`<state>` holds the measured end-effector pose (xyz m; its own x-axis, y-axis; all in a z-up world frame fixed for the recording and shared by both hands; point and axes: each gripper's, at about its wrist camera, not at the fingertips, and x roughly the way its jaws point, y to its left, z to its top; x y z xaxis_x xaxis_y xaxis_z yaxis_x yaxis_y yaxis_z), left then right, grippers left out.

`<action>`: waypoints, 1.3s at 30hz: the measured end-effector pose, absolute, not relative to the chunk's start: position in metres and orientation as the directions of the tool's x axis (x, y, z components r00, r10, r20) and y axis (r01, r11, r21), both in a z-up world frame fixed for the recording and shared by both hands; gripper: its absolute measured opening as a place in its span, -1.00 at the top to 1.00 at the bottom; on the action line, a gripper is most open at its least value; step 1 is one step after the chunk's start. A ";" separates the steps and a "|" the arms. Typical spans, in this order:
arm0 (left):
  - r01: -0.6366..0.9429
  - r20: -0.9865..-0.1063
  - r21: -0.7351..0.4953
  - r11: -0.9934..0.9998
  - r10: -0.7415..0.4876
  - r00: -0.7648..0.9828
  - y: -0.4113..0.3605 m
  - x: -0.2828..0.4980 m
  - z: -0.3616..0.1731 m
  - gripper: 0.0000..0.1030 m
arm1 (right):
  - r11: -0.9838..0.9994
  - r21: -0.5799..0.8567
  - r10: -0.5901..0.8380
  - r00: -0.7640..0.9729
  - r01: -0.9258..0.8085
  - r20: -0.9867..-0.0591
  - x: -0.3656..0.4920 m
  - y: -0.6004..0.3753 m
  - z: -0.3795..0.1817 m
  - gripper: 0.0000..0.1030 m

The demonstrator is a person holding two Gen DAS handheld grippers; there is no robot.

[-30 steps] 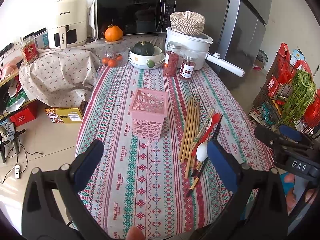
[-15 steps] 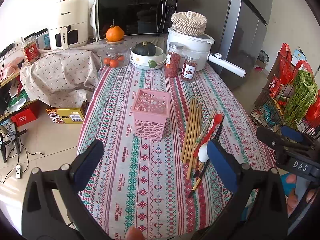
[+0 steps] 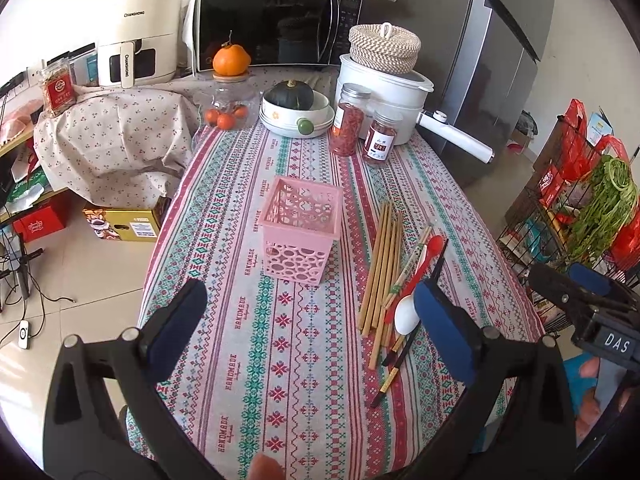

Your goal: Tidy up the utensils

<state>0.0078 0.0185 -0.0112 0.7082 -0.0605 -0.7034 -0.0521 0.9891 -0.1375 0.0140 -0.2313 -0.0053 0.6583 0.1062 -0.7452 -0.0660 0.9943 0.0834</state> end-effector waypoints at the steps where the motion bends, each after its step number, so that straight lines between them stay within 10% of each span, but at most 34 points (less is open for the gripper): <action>1: -0.051 -0.704 -0.130 0.990 -0.056 0.708 0.018 0.009 -0.011 -0.99 | 0.994 0.086 0.109 0.658 -0.067 -0.745 0.014 -0.232 -0.005 -1.00; 23: 0.147 -0.752 -0.037 0.989 -0.124 0.648 -0.022 0.052 0.002 -0.94 | 0.991 0.092 0.129 0.581 -0.094 -0.804 0.064 -0.261 -0.008 -1.00; 39: 0.224 -0.942 -0.035 0.974 -0.107 0.319 -0.097 0.197 -0.067 0.70 | 0.967 0.243 0.207 0.312 0.080 -0.927 0.165 -0.311 -0.099 -0.62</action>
<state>0.1971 -0.0971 -0.0670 0.3187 -0.1069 -0.9418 0.2238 0.9740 -0.0348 0.1646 -0.3109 -0.0991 0.3122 0.2070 -0.9272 0.0803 0.9667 0.2428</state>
